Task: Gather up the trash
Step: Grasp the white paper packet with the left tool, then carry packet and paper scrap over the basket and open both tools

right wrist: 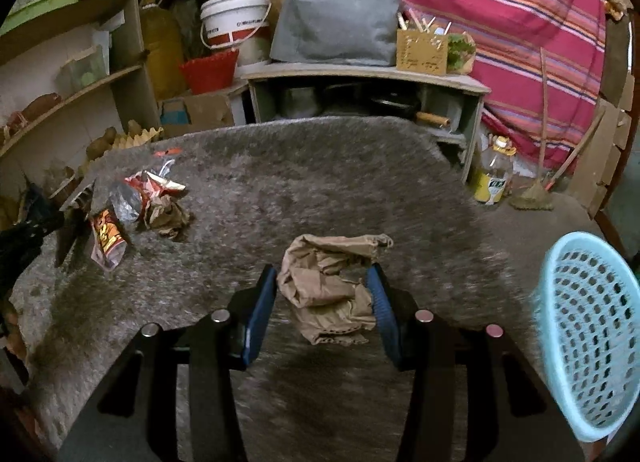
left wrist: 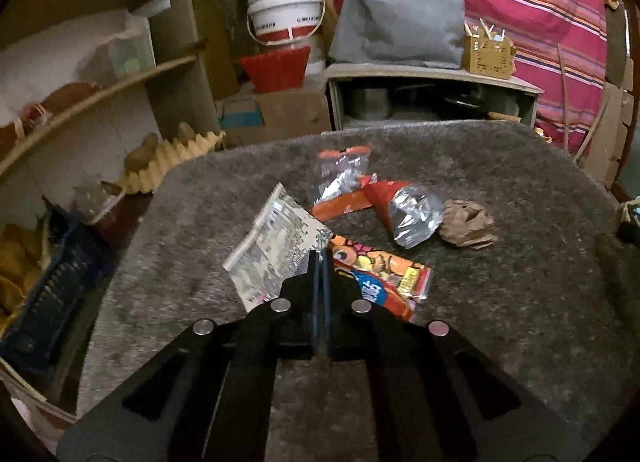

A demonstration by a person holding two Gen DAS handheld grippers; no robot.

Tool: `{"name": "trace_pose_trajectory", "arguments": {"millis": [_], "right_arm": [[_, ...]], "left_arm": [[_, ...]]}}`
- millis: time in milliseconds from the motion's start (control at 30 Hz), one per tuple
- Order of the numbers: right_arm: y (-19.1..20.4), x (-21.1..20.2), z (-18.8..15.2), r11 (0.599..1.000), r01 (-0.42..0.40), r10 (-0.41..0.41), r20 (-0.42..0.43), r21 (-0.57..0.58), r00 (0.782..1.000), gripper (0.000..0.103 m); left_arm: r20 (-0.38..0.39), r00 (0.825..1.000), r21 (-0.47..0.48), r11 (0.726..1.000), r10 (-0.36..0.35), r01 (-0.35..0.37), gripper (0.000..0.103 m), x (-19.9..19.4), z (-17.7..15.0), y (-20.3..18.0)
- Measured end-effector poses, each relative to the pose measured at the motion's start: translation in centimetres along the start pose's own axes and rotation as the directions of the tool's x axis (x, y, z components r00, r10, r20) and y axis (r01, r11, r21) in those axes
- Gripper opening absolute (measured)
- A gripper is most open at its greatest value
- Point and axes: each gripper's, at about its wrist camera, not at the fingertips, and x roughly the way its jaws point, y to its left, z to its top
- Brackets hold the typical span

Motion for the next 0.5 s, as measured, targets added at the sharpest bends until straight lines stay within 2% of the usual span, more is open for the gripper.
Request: {"name": "trace_pose_trajectory", "arguments": {"millis": [133, 300, 500], "right_arm": [[-2.5, -1.9, 0.4, 1.000, 0.012, -0.012, 0.030, 0.025, 0.999, 0.047], [-6.0, -4.1, 0.1, 0.997, 0.019, -0.024, 0.054, 0.081, 0.998, 0.047], [-9.8, -6.2, -0.7, 0.992, 0.052, -0.059, 0.065, 0.114, 0.996, 0.047]], "left_arm": [[0.036, 0.999, 0.025, 0.999, 0.020, -0.021, 0.000, -2.3, 0.9, -1.0], [0.091, 0.996, 0.062, 0.998, 0.006, -0.012, 0.000, -5.5, 3.0, -3.1], [0.140, 0.988, 0.111, 0.993, -0.059, 0.043, 0.000, -8.6, 4.7, -7.8]]}}
